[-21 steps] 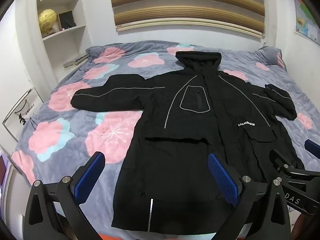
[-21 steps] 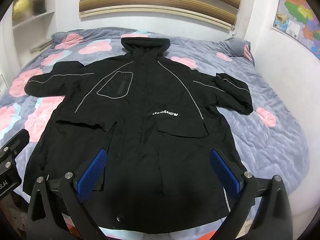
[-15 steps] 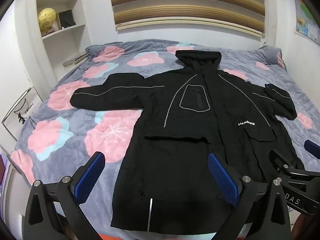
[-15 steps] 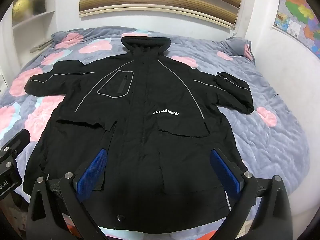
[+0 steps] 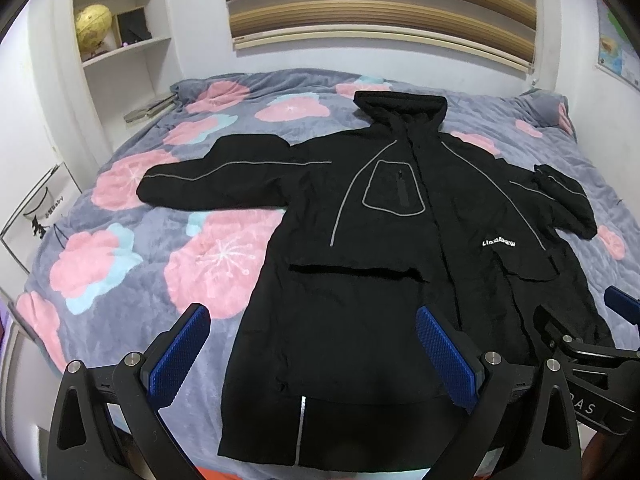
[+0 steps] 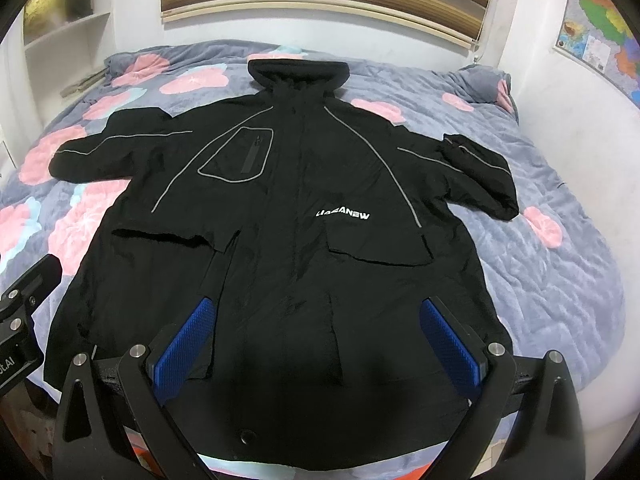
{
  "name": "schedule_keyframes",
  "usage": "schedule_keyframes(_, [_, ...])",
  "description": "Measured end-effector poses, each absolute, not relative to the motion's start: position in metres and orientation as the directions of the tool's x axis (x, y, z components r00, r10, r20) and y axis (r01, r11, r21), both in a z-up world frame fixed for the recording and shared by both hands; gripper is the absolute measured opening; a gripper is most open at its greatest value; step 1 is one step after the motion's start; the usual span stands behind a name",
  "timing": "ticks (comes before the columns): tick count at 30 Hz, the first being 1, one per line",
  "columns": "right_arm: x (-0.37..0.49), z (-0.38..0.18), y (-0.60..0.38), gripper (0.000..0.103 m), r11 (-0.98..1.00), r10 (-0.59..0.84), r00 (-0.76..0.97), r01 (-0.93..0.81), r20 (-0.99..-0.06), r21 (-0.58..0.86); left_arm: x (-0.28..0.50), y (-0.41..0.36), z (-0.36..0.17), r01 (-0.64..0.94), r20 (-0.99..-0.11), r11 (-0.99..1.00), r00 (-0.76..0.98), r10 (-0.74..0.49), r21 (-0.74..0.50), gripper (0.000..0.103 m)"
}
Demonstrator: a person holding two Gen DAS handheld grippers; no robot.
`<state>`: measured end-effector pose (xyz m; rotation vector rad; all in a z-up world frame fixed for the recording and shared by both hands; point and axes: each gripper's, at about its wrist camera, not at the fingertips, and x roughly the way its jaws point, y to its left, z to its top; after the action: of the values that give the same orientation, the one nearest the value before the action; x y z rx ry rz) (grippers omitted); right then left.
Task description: Fold large clothes
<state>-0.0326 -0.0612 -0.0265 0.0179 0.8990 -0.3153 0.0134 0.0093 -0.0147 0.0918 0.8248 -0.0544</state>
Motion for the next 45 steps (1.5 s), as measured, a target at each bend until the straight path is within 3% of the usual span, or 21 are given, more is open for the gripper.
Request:
schedule_keyframes(14, [-0.002,-0.049,-0.064,0.103,0.956,-0.249,0.552,0.271,-0.795,-0.112,0.042,0.010,-0.035,0.070,-0.768,0.995,0.640,0.005,0.065,0.102])
schedule_keyframes(22, [0.036,-0.079,-0.079,0.103,0.960,-0.240,0.627,0.269,-0.741,-0.083,0.083,0.029,-0.045,0.019,-0.750,0.999,0.661,0.021,0.045,0.102])
schedule_keyframes(31, [0.082,-0.114,-0.091,0.103,0.972,-0.116,0.629,0.231,-0.768,0.043,0.174,0.159,-0.030,-0.215,-0.658,0.972,0.746,0.103,-0.092,0.102])
schedule_keyframes(35, [0.094,-0.121,-0.086,0.103,0.979,-0.081,0.652,0.194,-0.754,0.063,0.213,0.215,-0.032,-0.248,-0.624,0.957,0.775,0.102,-0.152,0.102])
schedule_keyframes(39, [0.098,-0.145,-0.085,0.103,0.980,-0.076,0.616,0.190,-0.784,0.054,0.265,0.288,-0.058,-0.284,-0.643,0.899,0.766,0.003,-0.334,0.102])
schedule_keyframes(45, [0.103,-0.163,-0.088,0.103,0.984,-0.041,0.614,0.163,-0.788,0.076,0.322,0.339,-0.099,-0.386,-0.676,0.858,0.734,0.063,-0.339,0.102])
